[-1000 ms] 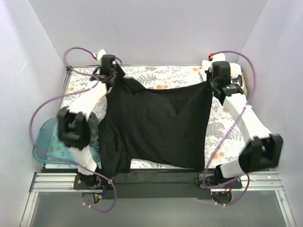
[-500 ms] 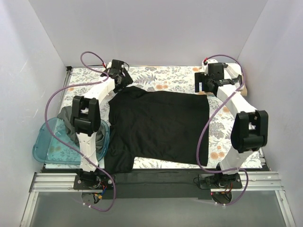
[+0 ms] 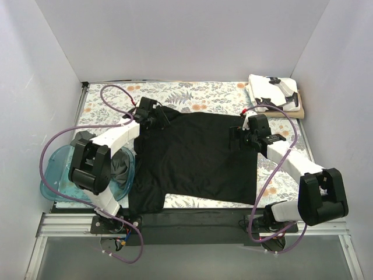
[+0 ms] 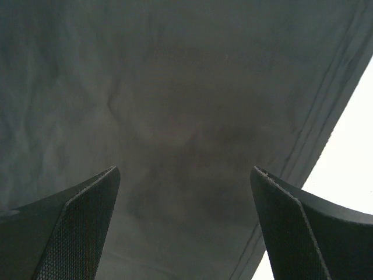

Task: Fold and stack the t-shirts
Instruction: Flatten the tshirt out

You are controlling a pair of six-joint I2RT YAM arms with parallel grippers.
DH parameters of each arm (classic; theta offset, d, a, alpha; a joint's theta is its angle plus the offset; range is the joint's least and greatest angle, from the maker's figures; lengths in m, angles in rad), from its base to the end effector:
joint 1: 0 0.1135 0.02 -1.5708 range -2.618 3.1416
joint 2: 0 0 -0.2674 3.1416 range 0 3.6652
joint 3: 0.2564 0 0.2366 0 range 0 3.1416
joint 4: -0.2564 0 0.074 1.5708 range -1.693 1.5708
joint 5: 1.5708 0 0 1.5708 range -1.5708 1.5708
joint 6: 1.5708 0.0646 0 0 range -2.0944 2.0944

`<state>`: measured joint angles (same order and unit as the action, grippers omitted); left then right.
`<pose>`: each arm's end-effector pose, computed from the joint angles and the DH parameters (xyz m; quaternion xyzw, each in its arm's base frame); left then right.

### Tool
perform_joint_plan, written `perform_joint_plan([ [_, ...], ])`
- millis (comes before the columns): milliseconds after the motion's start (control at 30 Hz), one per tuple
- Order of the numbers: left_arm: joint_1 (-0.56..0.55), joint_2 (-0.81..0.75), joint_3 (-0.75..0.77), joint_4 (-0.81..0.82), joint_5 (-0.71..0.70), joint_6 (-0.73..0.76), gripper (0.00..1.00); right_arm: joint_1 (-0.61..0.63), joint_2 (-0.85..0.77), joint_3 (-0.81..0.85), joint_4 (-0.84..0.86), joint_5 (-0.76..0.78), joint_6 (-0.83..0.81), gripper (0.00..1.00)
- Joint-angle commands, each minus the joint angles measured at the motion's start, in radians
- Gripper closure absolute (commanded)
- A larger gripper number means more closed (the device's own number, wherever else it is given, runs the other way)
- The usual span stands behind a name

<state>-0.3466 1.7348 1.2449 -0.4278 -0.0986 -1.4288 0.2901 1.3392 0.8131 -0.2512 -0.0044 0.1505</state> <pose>0.3576 -0.1224 0.2127 -0.5008 0.8027 -0.2190 0.2384 0.2735 0.0819 0.2135 -0.0652 0.9200 0.0864 0.3766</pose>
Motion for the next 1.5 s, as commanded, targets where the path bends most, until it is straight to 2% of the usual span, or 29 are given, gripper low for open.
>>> perform_joint_plan([
  [0,-0.028,-0.119,-0.087,0.041,0.020,-0.019,0.25,0.000,-0.002,-0.023,0.078,-0.023,0.040,0.02],
  [133,-0.028,-0.123,-0.151,0.063,0.007,-0.025,0.25,0.001,0.081,0.001,0.082,0.001,0.032,0.02],
  [467,-0.017,0.014,-0.099,0.060,-0.050,-0.013,0.24,-0.020,0.369,0.185,0.075,0.159,0.017,0.02],
  [800,0.027,0.233,0.031,0.046,-0.012,0.013,0.24,-0.097,0.546,0.340,0.058,0.184,-0.006,0.02],
  [1033,0.032,0.366,0.207,0.037,0.007,0.045,0.24,-0.132,0.664,0.504,0.041,0.199,-0.042,0.02],
  [1233,0.046,0.477,0.419,-0.051,0.023,0.065,0.24,-0.146,0.689,0.636,0.012,0.215,-0.086,0.02],
  [1367,0.038,0.395,0.461,-0.068,0.071,0.074,0.24,-0.146,0.620,0.647,-0.006,0.175,-0.098,0.02],
  [1400,0.032,0.369,0.450,-0.071,0.066,0.083,0.20,-0.144,0.598,0.641,-0.008,0.169,-0.098,0.02],
  [1433,0.026,0.335,0.441,-0.074,0.059,0.087,0.09,-0.144,0.574,0.632,-0.010,0.159,-0.100,0.02],
  [1467,0.011,0.303,0.426,-0.077,0.054,0.088,0.08,-0.143,0.522,0.611,-0.010,0.140,-0.098,0.02],
])
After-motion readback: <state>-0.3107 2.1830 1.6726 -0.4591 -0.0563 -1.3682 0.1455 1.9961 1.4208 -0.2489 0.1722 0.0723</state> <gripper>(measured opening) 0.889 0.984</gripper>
